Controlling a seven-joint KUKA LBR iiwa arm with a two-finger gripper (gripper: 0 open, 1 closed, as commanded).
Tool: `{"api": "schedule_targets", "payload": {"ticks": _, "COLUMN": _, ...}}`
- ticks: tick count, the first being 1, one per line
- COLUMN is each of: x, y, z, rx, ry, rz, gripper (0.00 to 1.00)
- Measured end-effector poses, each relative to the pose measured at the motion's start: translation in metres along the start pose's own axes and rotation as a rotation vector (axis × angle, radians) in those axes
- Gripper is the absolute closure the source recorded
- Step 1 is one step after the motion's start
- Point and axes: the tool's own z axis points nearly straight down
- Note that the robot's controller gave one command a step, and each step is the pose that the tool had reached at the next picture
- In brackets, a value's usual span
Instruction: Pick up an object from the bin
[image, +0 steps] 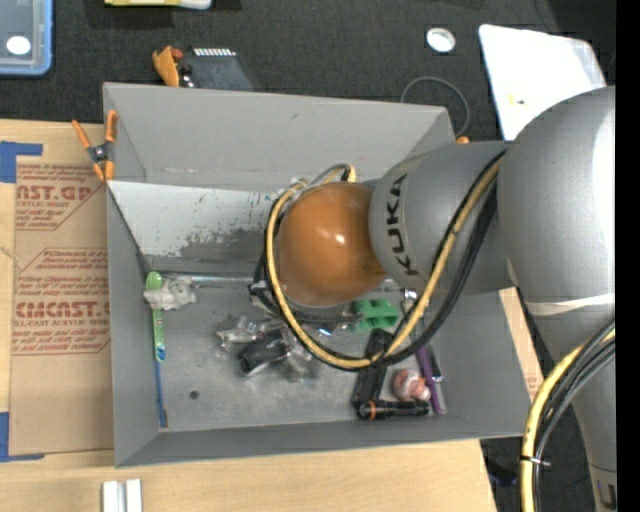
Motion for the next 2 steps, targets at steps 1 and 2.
{"api": "schedule_targets", "payload": {"ticks": 1, "x": -0.0170, "y": 0.0311, "z": -0.0285, "rx": -0.001, "ry": -0.002, "rz": -0.543, "gripper": 1.00}}
{"api": "schedule_targets", "payload": {"ticks": 2, "x": -0.0167, "y": 0.0311, "z": -0.0283, "rx": -0.002, "ry": -0.002, "rz": -0.543, "gripper": 1.00}}
